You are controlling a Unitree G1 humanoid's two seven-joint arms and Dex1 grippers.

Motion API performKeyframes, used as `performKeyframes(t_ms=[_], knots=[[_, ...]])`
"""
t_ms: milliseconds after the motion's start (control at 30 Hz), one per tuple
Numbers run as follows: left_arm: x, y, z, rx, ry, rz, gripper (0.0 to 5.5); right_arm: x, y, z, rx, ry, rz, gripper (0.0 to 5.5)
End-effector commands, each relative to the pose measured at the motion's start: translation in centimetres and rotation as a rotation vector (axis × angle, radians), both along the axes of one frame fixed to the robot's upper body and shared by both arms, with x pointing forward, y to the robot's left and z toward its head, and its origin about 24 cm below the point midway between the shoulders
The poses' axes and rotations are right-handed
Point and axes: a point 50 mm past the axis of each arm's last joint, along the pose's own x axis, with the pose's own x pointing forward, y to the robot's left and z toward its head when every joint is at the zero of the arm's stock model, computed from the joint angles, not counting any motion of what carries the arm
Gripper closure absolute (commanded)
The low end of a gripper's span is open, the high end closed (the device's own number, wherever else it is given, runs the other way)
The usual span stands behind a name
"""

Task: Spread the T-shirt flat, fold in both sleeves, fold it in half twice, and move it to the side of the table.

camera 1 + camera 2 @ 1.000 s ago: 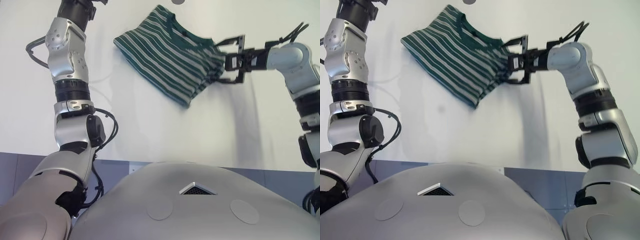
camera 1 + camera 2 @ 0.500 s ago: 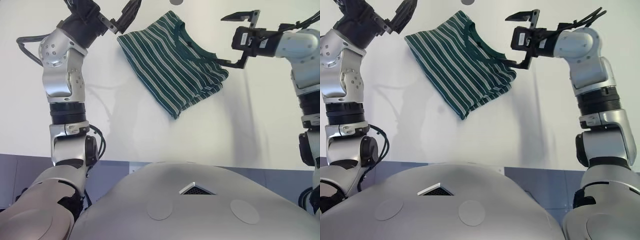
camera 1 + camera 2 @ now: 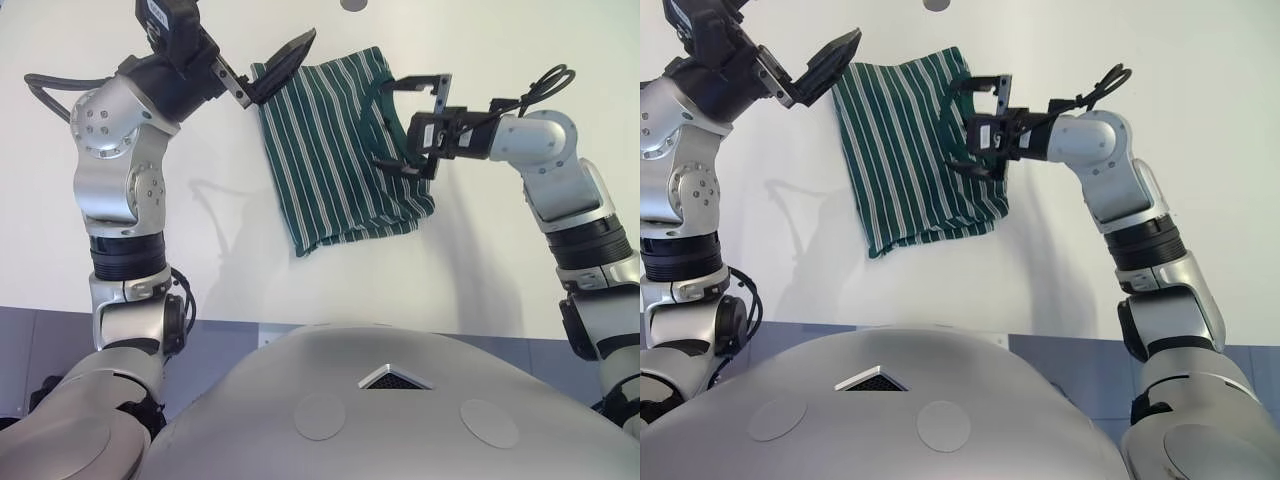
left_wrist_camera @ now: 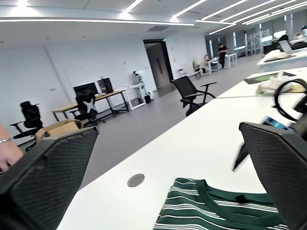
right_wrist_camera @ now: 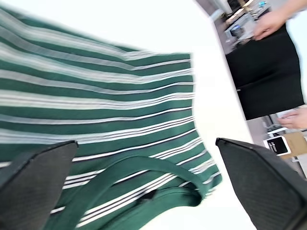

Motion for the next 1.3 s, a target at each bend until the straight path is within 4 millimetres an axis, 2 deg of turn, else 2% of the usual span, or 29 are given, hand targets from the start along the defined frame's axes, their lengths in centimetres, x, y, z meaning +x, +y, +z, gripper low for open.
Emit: performKeyframes(t_ms=[33, 100, 167, 233, 300, 400, 567, 633, 700, 800, 1100, 1300], knots=[[-4.0, 0.1, -0.4, 0.189, 0.015, -0.161, 0.12, -0.5, -3.2, 2.3, -0.077, 0.002, 0.025, 0.1], [-8.1, 1.1, 0.5, 0.302, 0.047, -0.324, 0.12, -1.9, -5.2, 3.3, -0.165, 0.053, 0.093, 0.1], [-10.9, 2.5, 1.3, 0.446, 0.093, -0.415, 0.12, -4.4, -5.2, 4.3, -0.101, 0.192, 0.194, 0.1], [-12.2, 3.2, 0.7, 0.554, 0.154, -0.455, 0.12, -6.2, -4.5, 4.6, -0.016, 0.304, 0.263, 0.1], [-12.6, 3.0, -0.8, 0.632, 0.189, -0.452, 0.12, -7.2, -4.0, 3.4, -0.014, 0.358, 0.273, 0.1], [-12.8, 2.9, -2.9, 0.77, 0.178, -0.436, 0.12, -8.4, -3.7, 1.1, -0.053, 0.419, 0.252, 0.1], [-12.7, 2.8, -5.5, 0.893, 0.131, -0.44, 0.12, -9.3, -5.1, -2.5, -0.225, 0.455, 0.222, 0.1], [-12.2, 2.3, -6.6, 0.92, 0.099, -0.428, 0.12, -9.1, -5.7, -3.9, -0.312, 0.425, 0.207, 0.1], [-11.8, 2.1, -8.0, 0.942, 0.091, -0.422, 0.12, -8.6, -5.4, -5.0, -0.33, 0.38, 0.19, 0.1], [-11.0, 1.7, -9.8, 0.979, 0.064, -0.401, 0.1, -7.9, -5.1, -6.0, -0.34, 0.318, 0.167, 0.67], [-10.6, 1.4, -11.4, 0.995, 0.041, -0.422, 1.8, -7.1, -5.4, -6.7, -0.363, 0.277, 0.163, 2.4], [-10.1, 1.4, -11.3, 0.967, 0.034, -0.414, 2.91, -7.4, -3.9, -6.8, -0.26, 0.308, 0.169, 3.58]])
